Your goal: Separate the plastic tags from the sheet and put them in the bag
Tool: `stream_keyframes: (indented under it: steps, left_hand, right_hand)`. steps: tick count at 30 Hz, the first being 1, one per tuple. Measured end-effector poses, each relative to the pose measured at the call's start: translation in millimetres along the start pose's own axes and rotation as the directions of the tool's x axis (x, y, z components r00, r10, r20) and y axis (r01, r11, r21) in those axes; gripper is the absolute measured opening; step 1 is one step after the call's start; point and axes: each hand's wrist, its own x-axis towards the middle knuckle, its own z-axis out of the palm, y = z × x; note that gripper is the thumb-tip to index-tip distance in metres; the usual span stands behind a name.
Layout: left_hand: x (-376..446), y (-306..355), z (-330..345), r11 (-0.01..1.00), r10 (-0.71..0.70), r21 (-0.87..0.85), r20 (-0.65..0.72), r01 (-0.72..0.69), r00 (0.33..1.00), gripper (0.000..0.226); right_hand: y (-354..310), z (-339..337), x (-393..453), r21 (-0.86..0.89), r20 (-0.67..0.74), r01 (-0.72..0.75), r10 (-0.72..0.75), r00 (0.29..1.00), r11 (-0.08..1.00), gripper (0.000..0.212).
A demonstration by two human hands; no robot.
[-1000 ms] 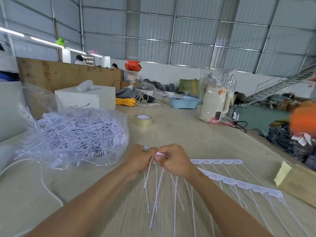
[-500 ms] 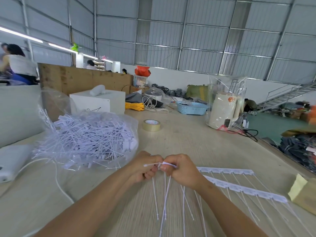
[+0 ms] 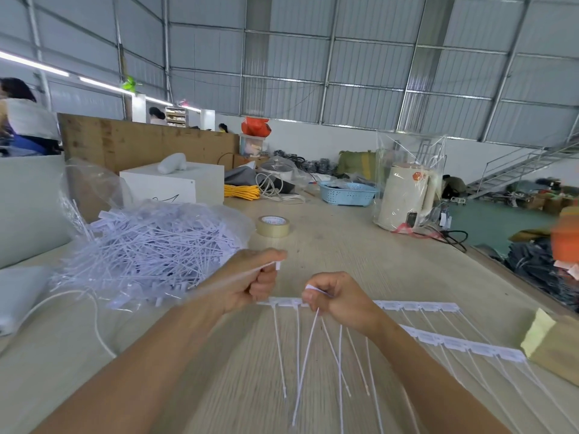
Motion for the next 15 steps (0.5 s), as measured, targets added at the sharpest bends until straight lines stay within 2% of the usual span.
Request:
stream_keyframes:
  steps: [3,4,8,13,15]
  left_hand:
    - [0.1,-11.9,9.9,0.953,0.102,0.289,-0.034,-0.089,0.994,0.034]
    - [1.0,-17.8,12.9,0.946,0.096,0.314,-0.032,-0.081,0.995,0.028]
    - [5.6,-25.4,10.3,0.974,0.053,0.222,-0.066,-0.037,0.996,0.017]
    - [5.8,-31.6,8.6,0.918,0.079,0.394,-0.051,-0.052,0.996,0.019]
    - [4.2,-31.2,11.3,0.900,0.069,0.435,-0.050,-0.040,0.996,0.022]
  right_hand:
    - [-3.7,-0.8,2.0,0.007,-0.049,-0.016,0.016,0.999,1.000,0.018]
    - [-4.6,-0.6,2.2,-0.031,-0.056,-0.017,0.015,0.998,0.999,0.014]
    - [-7.2,-2.5,0.7,-0.104,-0.069,-0.028,0.021,0.997,0.994,0.016]
    - [-9.5,-3.6,0.0,-0.091,0.049,-0.068,0.073,0.996,0.993,0.011]
    - [-10.2,-1.7,-0.2,-0.074,0.038,-0.073,0.076,0.996,0.995,0.011]
